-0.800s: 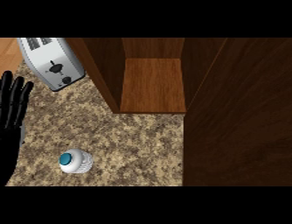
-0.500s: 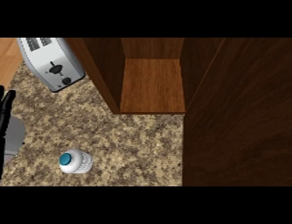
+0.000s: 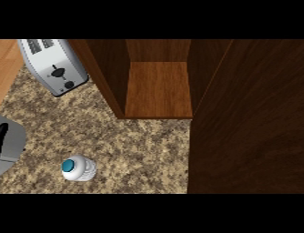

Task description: Pick up the bottled water, place it into the cabinet and close the cabinet

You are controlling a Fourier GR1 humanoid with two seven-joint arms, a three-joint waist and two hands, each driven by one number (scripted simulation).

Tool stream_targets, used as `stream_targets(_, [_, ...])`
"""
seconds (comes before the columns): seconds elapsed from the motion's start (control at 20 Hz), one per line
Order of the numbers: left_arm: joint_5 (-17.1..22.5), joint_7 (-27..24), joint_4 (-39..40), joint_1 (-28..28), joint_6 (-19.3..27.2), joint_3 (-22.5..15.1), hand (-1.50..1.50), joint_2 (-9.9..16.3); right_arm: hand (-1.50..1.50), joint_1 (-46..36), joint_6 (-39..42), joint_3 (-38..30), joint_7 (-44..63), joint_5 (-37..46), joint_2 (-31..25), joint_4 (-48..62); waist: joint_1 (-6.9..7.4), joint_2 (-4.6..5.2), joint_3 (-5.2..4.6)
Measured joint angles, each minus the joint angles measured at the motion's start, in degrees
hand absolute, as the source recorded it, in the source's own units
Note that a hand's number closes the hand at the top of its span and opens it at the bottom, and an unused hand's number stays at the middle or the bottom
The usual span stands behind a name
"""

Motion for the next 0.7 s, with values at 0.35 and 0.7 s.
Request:
stream_targets(0.35, [-2.0, 2.7, -4.0, 6.6, -0.7, 0.2, -1.50, 0.0, -1.50, 6.8, 1.8, 4.0, -1.7, 0.9, 0.2, -1.6, -0.20, 0.06, 0.00])
stream_targets(0.7, [-3.5, 1.5, 1.0, 7.9, -1.2, 0.8, -1.50, -1.0, -1.50, 13.6, 2.9, 6.8, -5.5, 2.4, 0.0, -3.0, -0.49, 0.09, -0.02])
